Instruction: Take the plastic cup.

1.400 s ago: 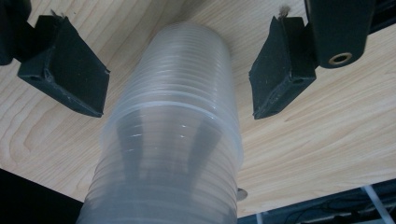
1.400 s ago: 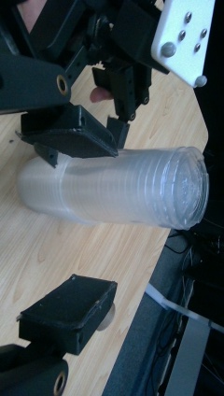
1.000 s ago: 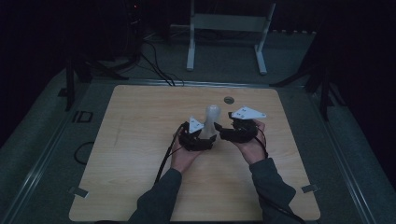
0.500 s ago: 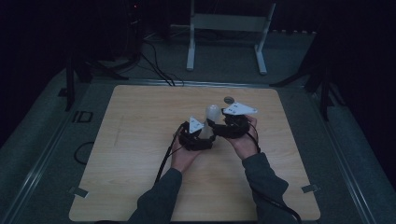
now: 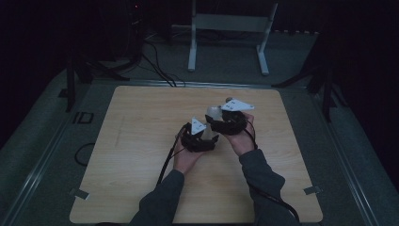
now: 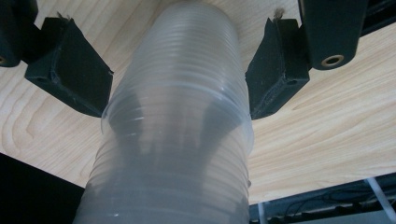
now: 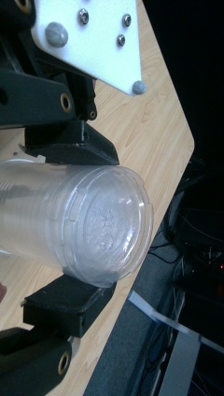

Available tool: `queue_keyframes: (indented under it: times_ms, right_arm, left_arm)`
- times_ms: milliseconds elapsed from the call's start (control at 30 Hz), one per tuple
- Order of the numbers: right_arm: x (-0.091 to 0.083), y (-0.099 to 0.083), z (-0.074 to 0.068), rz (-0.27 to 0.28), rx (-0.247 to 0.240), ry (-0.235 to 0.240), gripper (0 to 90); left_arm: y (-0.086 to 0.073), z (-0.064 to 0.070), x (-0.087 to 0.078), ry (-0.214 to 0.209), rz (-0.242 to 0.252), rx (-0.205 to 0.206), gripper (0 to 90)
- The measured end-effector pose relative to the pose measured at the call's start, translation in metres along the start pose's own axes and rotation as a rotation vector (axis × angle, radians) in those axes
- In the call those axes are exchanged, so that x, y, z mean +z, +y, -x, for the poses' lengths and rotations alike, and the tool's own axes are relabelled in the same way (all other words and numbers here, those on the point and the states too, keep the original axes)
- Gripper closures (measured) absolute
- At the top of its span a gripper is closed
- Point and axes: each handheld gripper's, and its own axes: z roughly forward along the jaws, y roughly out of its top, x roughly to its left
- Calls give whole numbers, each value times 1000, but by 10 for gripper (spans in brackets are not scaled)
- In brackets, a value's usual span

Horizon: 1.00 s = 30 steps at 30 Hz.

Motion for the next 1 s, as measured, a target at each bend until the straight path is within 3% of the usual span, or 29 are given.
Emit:
queue_keyframes:
  times_ms: [267,700,1000]
  right_arm:
    - [-2,0,1,8,30,9,391]
    - [-5,5,1,13,34,17,391]
    - [-5,6,1,8,41,23,392]
  left_arm:
    - [1,2,3,15,13,-1,212]
    - [1,3,2,28,14,17,219]
    - [1,4,5,31,32,1,191]
